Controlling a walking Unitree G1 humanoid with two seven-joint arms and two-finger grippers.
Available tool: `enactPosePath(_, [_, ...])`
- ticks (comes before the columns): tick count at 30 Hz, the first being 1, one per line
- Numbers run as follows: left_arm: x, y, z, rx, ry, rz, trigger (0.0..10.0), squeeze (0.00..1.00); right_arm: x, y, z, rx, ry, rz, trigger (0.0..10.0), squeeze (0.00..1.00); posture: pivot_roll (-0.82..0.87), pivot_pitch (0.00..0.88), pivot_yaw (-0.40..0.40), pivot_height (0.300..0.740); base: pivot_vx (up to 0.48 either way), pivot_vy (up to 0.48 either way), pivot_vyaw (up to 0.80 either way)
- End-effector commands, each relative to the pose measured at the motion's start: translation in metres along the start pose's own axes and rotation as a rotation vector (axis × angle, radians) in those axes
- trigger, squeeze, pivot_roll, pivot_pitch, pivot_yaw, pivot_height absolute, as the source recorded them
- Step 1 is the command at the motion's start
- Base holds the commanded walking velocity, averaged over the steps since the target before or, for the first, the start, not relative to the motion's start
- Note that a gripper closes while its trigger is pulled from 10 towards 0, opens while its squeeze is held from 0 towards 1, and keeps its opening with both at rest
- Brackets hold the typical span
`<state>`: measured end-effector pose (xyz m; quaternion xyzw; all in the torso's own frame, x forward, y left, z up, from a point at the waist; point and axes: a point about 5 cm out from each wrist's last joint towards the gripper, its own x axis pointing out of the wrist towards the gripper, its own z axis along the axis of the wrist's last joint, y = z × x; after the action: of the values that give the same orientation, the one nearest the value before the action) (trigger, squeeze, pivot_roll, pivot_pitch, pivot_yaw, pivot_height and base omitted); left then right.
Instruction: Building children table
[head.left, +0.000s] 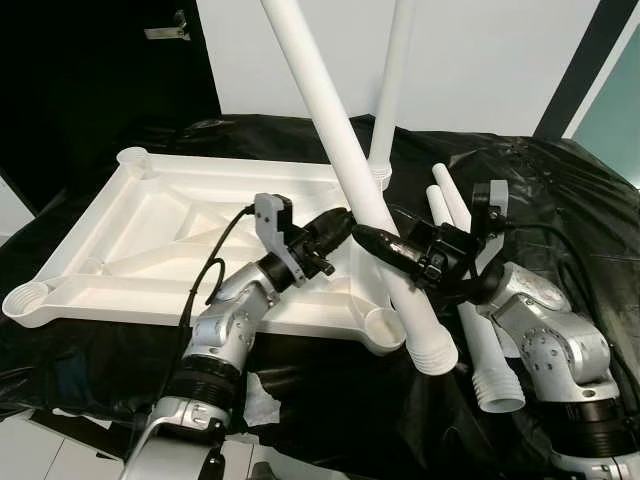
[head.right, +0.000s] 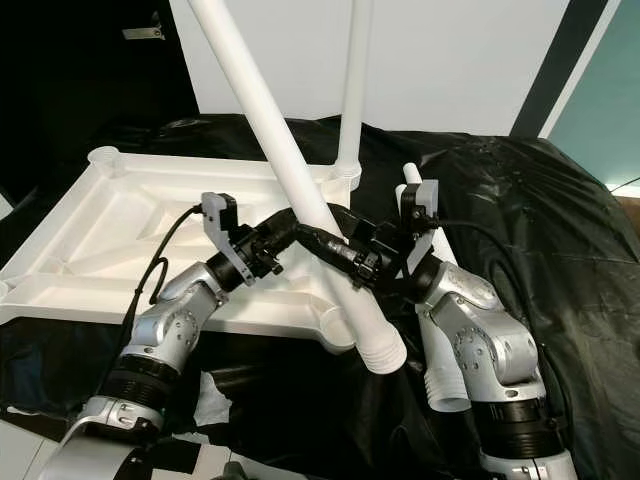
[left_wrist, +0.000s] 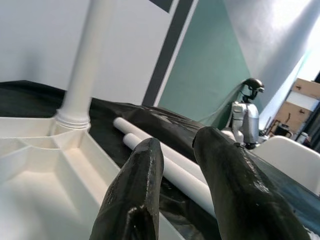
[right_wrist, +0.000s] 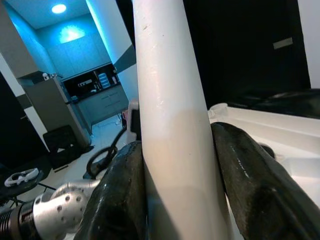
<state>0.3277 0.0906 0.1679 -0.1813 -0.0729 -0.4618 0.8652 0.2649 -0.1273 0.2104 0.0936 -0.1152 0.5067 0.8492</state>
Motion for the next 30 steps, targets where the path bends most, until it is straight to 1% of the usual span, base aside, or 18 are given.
enactPosePath(1, [-0.009, -0.008, 0.005, -0.005, 0.021, -0.279, 10.0, 0.0, -0.005, 0.003, 0.003, -0.004, 0.003, 0.005, 0.0, 0.0, -0.03, 0.0, -0.003, 0.74, 0.0, 0.0, 0.0])
enactPosePath(2, [-0.009, -0.008, 0.005, -0.005, 0.021, -0.279, 10.0, 0.0, -0.005, 0.003, 0.003, -0.004, 0.003, 0.005, 0.0, 0.0, -0.03, 0.0, -0.003, 0.74, 0.0, 0.0, 0.0])
enactPosePath(4, [-0.016, -0.004, 0.009, -0.017, 0.025, -0.292, 10.0, 0.0, -0.011, 0.003, 0.001, -0.003, 0.016, -0.012, 0.0, 0.0, -0.03, 0.0, -0.003, 0.74, 0.0, 0.0, 0.0])
enactPosePath(7, [-0.02, -0.003, 0.014, -0.032, 0.011, -0.309, 10.0, 0.0, -0.016, 0.002, 0.0, -0.002, 0.024, -0.029, 0.0, 0.0, -0.03, 0.0, -0.002, 0.74, 0.0, 0.0, 0.0])
enactPosePath(8, [-0.022, -0.003, 0.019, -0.047, -0.018, -0.323, 10.0, 0.16, -0.02, 0.001, 0.0, -0.004, 0.034, -0.047, 0.0, 0.0, -0.03, 0.0, -0.002, 0.74, 0.0, 0.0, 0.0])
enactPosePath(9, [-0.024, -0.002, 0.023, -0.057, -0.039, -0.333, 10.0, 0.16, -0.023, 0.0, -0.001, -0.005, 0.041, -0.059, 0.0, 0.0, -0.03, 0.0, -0.002, 0.74, 0.0, 0.0, 0.0])
enactPosePath(10, [-0.026, -0.003, 0.029, -0.07, -0.07, -0.347, 10.0, 0.92, -0.028, -0.001, -0.002, -0.008, 0.049, -0.078, 0.0, 0.0, -0.03, 0.0, 0.0, 0.74, 0.0, 0.0, 0.0])
enactPosePath(11, [-0.028, -0.003, 0.034, -0.082, -0.098, -0.362, 10.0, 0.92, -0.032, -0.003, -0.002, -0.012, 0.057, -0.096, 0.0, 0.0, -0.03, 0.0, 0.001, 0.74, 0.0, 0.0, 0.0])
enactPosePath(12, [-0.028, -0.003, 0.034, -0.082, -0.098, -0.362, 10.0, 0.92, -0.032, -0.003, -0.002, -0.012, 0.057, -0.096, 0.0, 0.0, -0.03, 0.0, 0.001, 0.74, 0.0, 0.0, 0.0])
enactPosePath(13, [-0.029, -0.004, 0.038, -0.092, -0.113, -0.379, 10.0, 1.0, -0.034, -0.004, -0.002, -0.015, 0.061, -0.106, 0.0, 0.0, -0.03, 0.0, 0.002, 0.74, 0.0, 0.0, 0.0])
enactPosePath(14, [-0.03, -0.007, 0.044, -0.105, -0.137, -0.407, 10.0, 1.0, -0.037, -0.005, -0.002, -0.021, 0.072, -0.116, 0.0, 0.0, -0.04, 0.0, 0.004, 0.74, 0.0, 0.0, 0.0])
enactPosePath(16, [-0.029, -0.008, 0.047, -0.11, -0.152, -0.42, 10.0, 1.0, -0.038, -0.004, -0.002, -0.025, 0.08, -0.117, 0.0, 0.0, -0.04, 0.0, 0.004, 0.74, 0.0, 0.0, 0.0])
enactPosePath(18, [-0.026, -0.014, 0.054, -0.131, -0.19, -0.464, 10.0, 1.0, -0.037, -0.003, -0.004, -0.029, 0.098, -0.112, 0.0, 0.0, -0.04, 0.0, 0.003, 0.74, 0.0, 0.0, 0.0])
enactPosePath(22, [-0.023, -0.02, 0.059, -0.124, -0.2, -0.511, 10.0, 1.0, -0.036, -0.001, -0.006, -0.024, 0.102, -0.106, 0.0, 0.0, -0.04, 0.0, 0.001, 0.74, 0.0, 0.0, 0.0])
enactPosePath(23, [-0.02, -0.025, 0.059, -0.117, -0.186, -0.534, 10.0, 0.0, -0.035, 0.0, -0.007, -0.02, 0.105, -0.097, 0.0, 0.0, -0.04, 0.0, 0.0, 0.74, 0.0, 0.0, 0.0])
enactPosePath(25, [-0.017, -0.03, 0.059, -0.115, -0.169, -0.557, 10.0, 0.0, -0.033, 0.001, -0.008, -0.015, 0.108, -0.087, 0.0, 0.0, -0.04, 0.0, -0.001, 0.74, 0.0, 0.0, 0.0])
enactPosePath(27, [-0.007, -0.038, 0.061, -0.128, -0.179, -0.584, 10.0, 0.0, -0.031, 0.002, -0.01, -0.013, 0.122, -0.075, 0.0, 0.0, -0.04, 0.0, -0.002, 0.74, 0.0, 0.0, 0.0])
enactPosePath(30, [-0.002, -0.042, 0.063, -0.127, -0.184, -0.6, 10.0, 0.0, -0.03, 0.002, -0.011, -0.011, 0.125, -0.072, 0.0, 0.0, -0.04, 0.0, -0.002, 0.74, 0.0, 0.0, 0.0])
